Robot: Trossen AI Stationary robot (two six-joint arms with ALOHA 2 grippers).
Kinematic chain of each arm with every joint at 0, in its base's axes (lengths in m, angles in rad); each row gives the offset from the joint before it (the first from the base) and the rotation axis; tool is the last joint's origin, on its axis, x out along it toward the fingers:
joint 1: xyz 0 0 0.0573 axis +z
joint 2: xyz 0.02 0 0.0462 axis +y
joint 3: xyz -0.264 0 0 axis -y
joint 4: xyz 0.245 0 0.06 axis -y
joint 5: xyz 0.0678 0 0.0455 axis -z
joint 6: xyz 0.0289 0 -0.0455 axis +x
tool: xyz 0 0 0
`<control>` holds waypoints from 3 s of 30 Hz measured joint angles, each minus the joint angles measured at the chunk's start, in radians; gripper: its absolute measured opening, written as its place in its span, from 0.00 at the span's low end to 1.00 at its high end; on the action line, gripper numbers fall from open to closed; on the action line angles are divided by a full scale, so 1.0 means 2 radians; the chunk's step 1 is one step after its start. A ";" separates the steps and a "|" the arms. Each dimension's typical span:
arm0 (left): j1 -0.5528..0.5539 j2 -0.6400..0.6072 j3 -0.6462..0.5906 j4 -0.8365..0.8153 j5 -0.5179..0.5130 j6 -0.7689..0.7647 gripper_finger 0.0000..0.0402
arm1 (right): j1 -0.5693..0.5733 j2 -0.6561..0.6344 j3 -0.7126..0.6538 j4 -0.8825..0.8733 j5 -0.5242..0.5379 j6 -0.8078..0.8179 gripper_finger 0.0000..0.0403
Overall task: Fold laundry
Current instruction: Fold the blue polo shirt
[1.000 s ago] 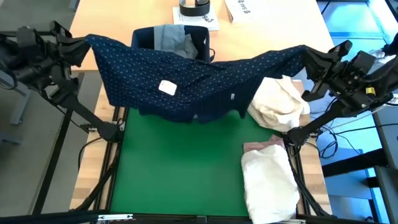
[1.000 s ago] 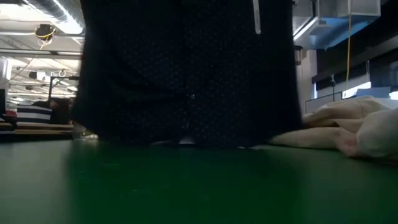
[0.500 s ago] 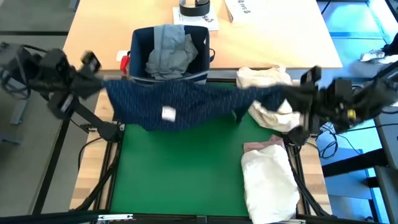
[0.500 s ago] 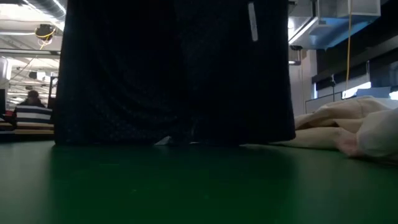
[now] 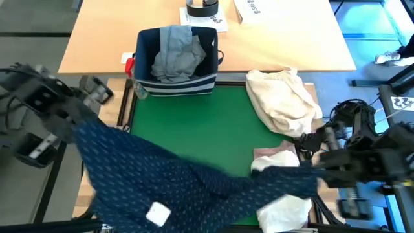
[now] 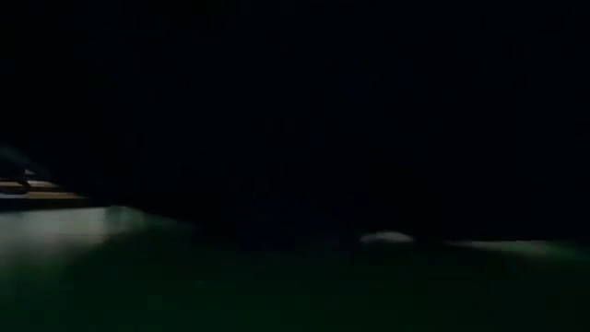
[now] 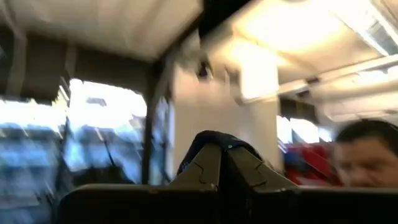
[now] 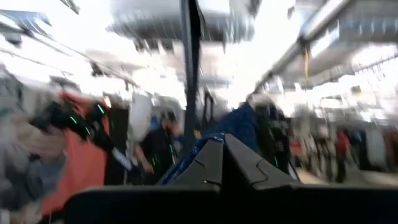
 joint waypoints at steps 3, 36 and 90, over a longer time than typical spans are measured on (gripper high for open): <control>-0.019 -0.001 0.000 0.058 -0.035 0.066 0.00 | 0.020 0.000 0.000 0.074 -0.013 -0.071 0.01; 0.082 -0.237 -0.460 -0.715 -0.522 -0.680 0.02 | -0.321 -0.155 -0.452 -0.384 0.174 0.506 0.01; -0.060 0.176 -0.703 0.102 0.034 -0.760 0.31 | -0.200 0.200 -0.468 -0.159 -0.253 0.658 0.43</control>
